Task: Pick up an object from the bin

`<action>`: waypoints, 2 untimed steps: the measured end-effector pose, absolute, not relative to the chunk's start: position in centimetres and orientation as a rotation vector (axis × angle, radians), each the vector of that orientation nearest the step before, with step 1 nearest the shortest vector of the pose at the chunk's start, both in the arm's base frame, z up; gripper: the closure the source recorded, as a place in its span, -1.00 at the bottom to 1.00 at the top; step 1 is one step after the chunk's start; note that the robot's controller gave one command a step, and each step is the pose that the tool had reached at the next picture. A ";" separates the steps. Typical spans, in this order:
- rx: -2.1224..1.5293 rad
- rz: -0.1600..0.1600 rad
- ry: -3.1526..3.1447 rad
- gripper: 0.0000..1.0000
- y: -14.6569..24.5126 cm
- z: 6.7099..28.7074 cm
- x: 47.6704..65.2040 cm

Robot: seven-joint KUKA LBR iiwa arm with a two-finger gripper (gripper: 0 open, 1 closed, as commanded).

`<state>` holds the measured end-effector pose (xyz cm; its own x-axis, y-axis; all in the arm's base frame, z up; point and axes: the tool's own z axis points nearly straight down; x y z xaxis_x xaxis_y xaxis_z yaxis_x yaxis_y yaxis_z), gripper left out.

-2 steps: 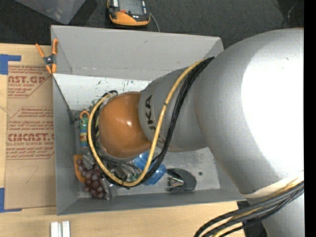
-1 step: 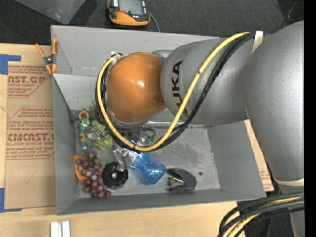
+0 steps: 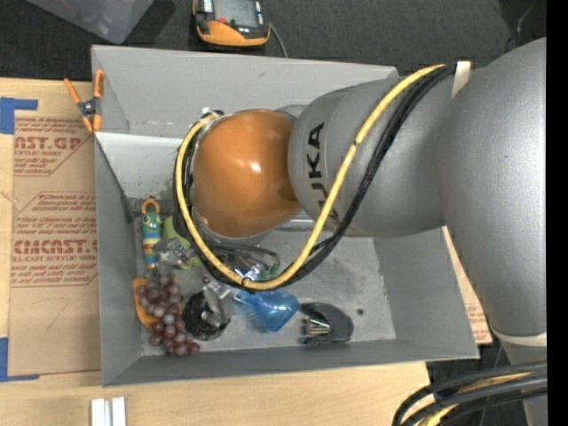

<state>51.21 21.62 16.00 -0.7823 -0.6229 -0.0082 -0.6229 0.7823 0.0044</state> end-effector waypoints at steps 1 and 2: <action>-1.389 0.011 2.799 1.00 21.7 10.0 48.9; -1.389 0.012 2.799 1.00 21.7 10.0 48.9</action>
Offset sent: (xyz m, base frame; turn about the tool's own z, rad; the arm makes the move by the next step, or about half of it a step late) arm 0.0000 0.0000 0.0000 0.0000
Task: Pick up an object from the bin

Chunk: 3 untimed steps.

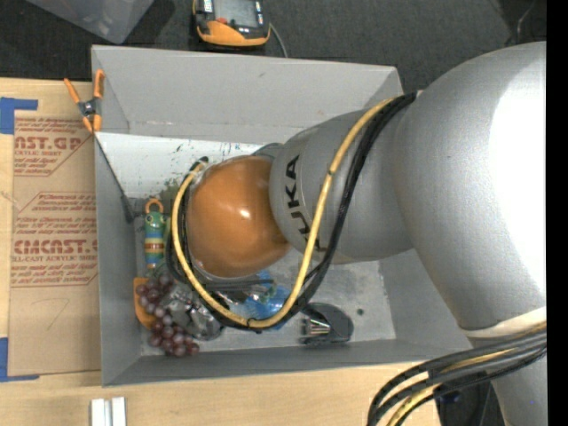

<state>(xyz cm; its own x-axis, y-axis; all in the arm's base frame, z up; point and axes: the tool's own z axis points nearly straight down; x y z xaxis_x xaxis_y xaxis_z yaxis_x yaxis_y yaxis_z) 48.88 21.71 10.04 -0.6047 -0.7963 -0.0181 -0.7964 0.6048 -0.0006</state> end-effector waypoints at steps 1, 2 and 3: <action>-1.386 0.012 2.798 1.00 21.7 9.8 48.8; -1.933 0.009 2.450 1.00 19.6 12.8 50.8; -1.826 0.007 2.525 1.00 19.9 11.9 50.8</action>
Offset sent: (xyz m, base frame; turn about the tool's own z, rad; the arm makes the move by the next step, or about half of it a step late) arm 0.0214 -0.0251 0.0309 -0.4176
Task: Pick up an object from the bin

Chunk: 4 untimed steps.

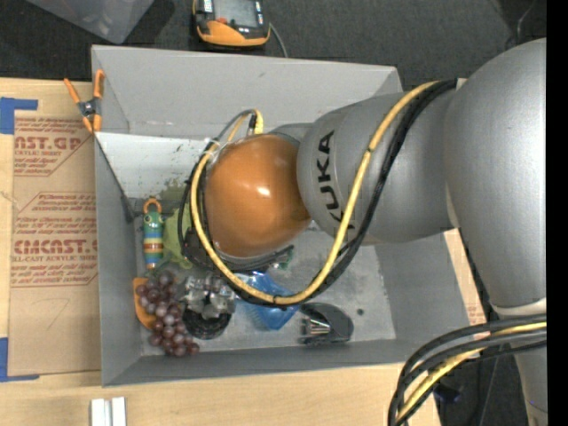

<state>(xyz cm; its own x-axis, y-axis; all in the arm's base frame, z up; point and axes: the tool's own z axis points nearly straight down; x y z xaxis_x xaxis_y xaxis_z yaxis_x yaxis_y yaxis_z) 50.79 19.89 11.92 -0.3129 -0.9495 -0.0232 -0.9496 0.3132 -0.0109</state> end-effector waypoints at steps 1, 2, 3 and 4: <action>-1.633 0.012 2.652 1.00 19.3 14.5 53.5; -1.676 0.022 2.639 1.00 17.5 11.3 49.9; -1.650 0.012 2.628 1.00 18.5 14.6 52.3; -1.663 0.025 2.646 1.00 17.7 13.1 50.8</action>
Offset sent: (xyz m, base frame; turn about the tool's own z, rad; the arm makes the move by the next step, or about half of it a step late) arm -0.0077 -0.0252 -0.0053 0.1195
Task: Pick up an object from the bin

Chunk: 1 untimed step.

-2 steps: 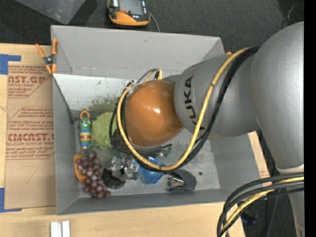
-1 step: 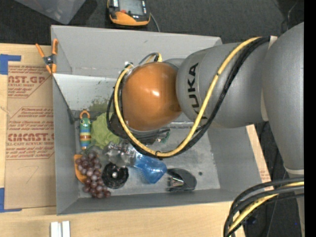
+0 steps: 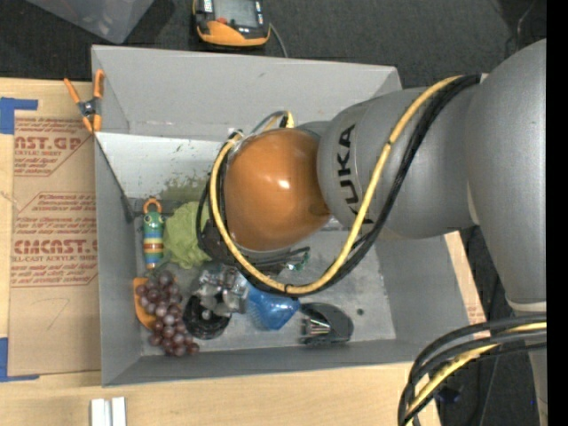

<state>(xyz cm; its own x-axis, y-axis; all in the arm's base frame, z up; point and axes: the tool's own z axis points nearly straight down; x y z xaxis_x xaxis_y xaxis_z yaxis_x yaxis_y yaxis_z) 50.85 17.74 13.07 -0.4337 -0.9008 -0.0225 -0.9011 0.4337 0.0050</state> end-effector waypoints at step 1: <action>-1.708 0.021 2.606 1.00 17.4 12.8 50.5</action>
Offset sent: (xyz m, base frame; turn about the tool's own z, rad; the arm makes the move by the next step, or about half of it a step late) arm -0.0181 0.0062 0.0407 -0.0971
